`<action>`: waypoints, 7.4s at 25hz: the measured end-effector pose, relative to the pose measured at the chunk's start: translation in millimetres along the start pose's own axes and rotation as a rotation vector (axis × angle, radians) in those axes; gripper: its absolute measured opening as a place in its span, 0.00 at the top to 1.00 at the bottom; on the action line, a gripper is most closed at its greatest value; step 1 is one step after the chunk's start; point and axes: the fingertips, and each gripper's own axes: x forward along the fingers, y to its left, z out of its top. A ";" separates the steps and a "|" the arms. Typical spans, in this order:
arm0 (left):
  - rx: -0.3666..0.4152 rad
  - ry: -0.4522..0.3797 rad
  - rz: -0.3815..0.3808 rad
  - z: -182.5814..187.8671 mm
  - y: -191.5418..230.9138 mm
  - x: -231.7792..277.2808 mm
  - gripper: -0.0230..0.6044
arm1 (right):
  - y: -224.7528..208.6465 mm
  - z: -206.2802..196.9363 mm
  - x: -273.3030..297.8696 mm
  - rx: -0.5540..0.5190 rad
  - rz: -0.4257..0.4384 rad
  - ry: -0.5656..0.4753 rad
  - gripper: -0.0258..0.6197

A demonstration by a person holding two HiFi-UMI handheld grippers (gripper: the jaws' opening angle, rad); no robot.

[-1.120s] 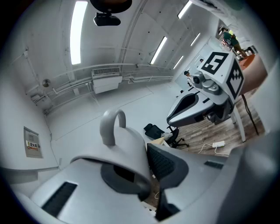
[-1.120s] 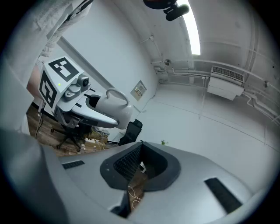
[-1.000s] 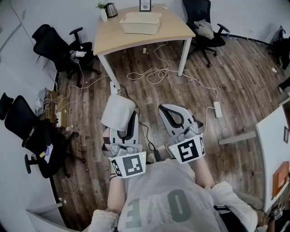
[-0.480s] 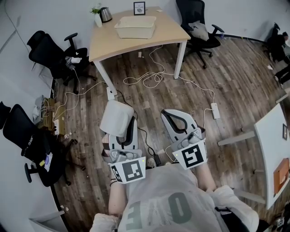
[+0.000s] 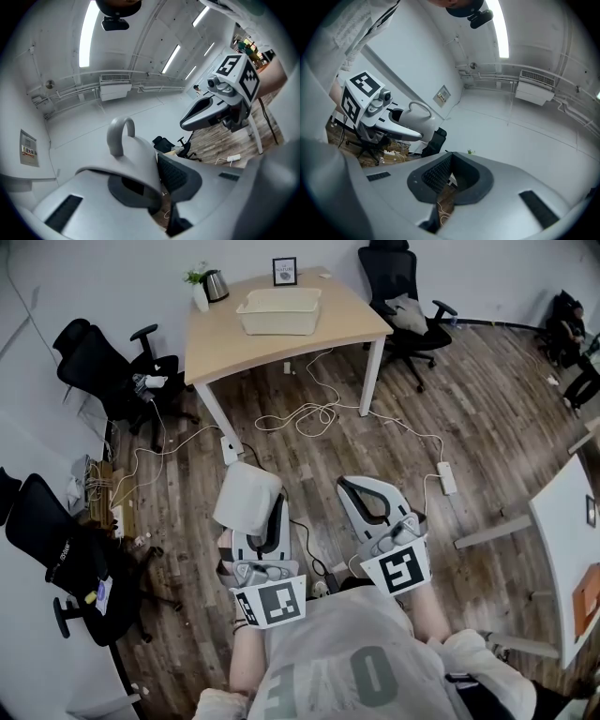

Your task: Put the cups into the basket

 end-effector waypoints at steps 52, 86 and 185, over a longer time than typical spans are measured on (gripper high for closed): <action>-0.053 0.073 0.040 -122.5 96.0 423.0 0.86 | -246.8 -179.2 321.8 0.069 0.064 0.028 0.96; -0.078 -0.048 -0.056 -231.7 264.2 707.8 0.86 | -375.8 -220.3 642.8 0.017 0.008 0.068 0.96; 0.711 0.722 -1.219 -446.9 124.2 908.1 0.85 | -489.4 -370.3 787.9 0.280 0.110 0.156 0.96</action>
